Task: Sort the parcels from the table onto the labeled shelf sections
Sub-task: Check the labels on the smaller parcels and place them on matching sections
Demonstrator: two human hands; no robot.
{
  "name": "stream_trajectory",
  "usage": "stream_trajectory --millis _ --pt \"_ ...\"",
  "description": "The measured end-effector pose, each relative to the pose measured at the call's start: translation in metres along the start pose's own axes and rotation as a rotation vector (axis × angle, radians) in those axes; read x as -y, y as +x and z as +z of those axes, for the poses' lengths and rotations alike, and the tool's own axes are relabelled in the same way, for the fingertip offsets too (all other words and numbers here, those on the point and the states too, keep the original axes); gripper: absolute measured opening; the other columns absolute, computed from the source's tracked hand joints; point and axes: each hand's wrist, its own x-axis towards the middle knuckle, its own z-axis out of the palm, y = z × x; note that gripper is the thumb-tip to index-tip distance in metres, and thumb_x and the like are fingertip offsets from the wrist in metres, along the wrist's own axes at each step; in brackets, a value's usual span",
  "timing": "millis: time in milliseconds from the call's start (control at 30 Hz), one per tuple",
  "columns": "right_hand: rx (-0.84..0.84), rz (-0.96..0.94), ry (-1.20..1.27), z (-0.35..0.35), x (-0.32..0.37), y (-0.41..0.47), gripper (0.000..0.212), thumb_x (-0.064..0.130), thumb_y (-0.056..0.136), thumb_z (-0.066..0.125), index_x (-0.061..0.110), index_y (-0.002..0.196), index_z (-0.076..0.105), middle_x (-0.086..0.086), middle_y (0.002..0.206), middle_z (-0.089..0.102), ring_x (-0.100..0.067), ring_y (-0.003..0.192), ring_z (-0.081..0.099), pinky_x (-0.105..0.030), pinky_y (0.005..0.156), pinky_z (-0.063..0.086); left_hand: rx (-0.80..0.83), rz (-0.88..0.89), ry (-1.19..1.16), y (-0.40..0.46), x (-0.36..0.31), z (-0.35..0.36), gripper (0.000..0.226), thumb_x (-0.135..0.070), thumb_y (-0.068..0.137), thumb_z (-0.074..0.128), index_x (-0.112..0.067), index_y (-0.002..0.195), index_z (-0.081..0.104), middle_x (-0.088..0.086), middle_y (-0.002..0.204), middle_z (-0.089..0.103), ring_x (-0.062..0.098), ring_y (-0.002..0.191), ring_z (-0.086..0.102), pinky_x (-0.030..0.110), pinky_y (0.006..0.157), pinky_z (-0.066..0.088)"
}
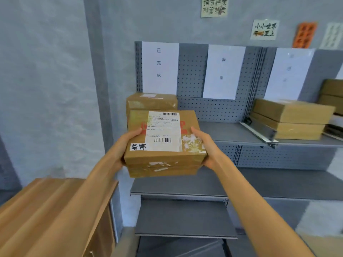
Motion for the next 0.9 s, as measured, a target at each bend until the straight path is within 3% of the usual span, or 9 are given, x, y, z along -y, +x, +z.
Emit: stream_trajectory --millis 133,233,333,433,533,700,833,900 --pt "-0.089 0.016 -0.015 -0.047 0.01 -0.013 0.057 0.067 0.079 0.058 0.023 0.111 0.071 -0.007 0.107 0.074 -0.031 0.104 0.068 -0.055 0.095 0.046 0.048 -0.008 0.028 0.016 0.002 0.047 0.037 -0.049 0.082 0.067 -0.022 0.108 0.071 0.008 0.1 0.075 0.021 0.075 0.071 0.034 0.074 0.053" --pt "-0.112 0.003 -0.006 -0.081 0.02 -0.018 0.054 0.065 0.081 0.056 0.022 0.112 0.07 -0.007 0.105 0.074 -0.03 0.1 0.069 -0.051 0.087 0.05 0.072 0.008 0.014 0.025 -0.002 0.085 0.023 -0.042 0.088 0.063 -0.022 0.097 0.071 0.004 0.082 0.076 0.016 0.062 0.071 0.029 0.061 0.055" --pt "-0.124 -0.018 -0.001 -0.112 0.031 -0.02 0.048 0.062 0.084 0.055 0.022 0.106 0.071 -0.007 0.103 0.075 -0.03 0.099 0.068 -0.051 0.088 0.049 0.112 0.011 0.032 0.034 -0.007 0.119 0.031 -0.044 0.088 0.061 -0.02 0.106 0.071 0.003 0.084 0.076 0.016 0.063 0.071 0.024 0.05 0.053" --pt "-0.109 -0.029 0.013 -0.143 0.04 -0.017 0.048 0.06 0.082 0.057 0.022 0.106 0.073 -0.009 0.109 0.073 -0.032 0.106 0.066 -0.059 0.099 0.041 0.121 0.016 0.042 0.046 -0.008 0.148 0.035 -0.045 0.088 0.061 -0.02 0.11 0.07 0.005 0.089 0.076 0.017 0.065 0.072 0.025 0.052 0.054" --pt "-0.121 -0.03 0.007 -0.17 0.047 -0.013 0.044 0.06 0.082 0.057 0.023 0.101 0.074 -0.008 0.109 0.073 -0.033 0.106 0.066 -0.061 0.099 0.041 0.126 0.029 0.047 0.057 -0.007 0.175 0.036 -0.045 0.089 0.061 -0.019 0.114 0.068 0.005 0.09 0.076 0.018 0.066 0.072 0.026 0.053 0.055" --pt "-0.109 -0.058 0.064 -0.206 0.052 -0.009 0.036 0.05 0.088 0.055 0.022 0.083 0.077 -0.007 0.1 0.075 -0.028 0.091 0.068 -0.056 0.102 0.041 0.124 0.03 0.043 0.076 0.0 0.21 0.039 -0.046 0.088 0.061 -0.02 0.116 0.068 0.007 0.095 0.075 0.019 0.069 0.072 0.028 0.057 0.056" --pt "-0.123 -0.039 0.05 -0.232 0.057 -0.002 0.036 0.051 0.086 0.057 0.022 0.08 0.078 -0.007 0.1 0.075 -0.028 0.091 0.068 -0.055 0.102 0.041 0.117 0.016 0.08 0.084 0.007 0.235 0.033 -0.048 0.09 0.057 -0.023 0.107 0.069 0.002 0.083 0.076 0.016 0.063 0.071 0.025 0.056 0.054" --pt "-0.138 -0.016 0.021 -0.241 0.058 0.0 0.037 0.053 0.084 0.058 0.023 0.077 0.078 -0.007 0.099 0.075 -0.03 0.093 0.067 -0.055 0.1 0.041 0.102 0.006 0.127 0.087 0.009 0.242 0.036 -0.054 0.088 0.057 -0.025 0.105 0.069 0.002 0.085 0.076 0.017 0.071 0.072 0.031 0.068 0.056"
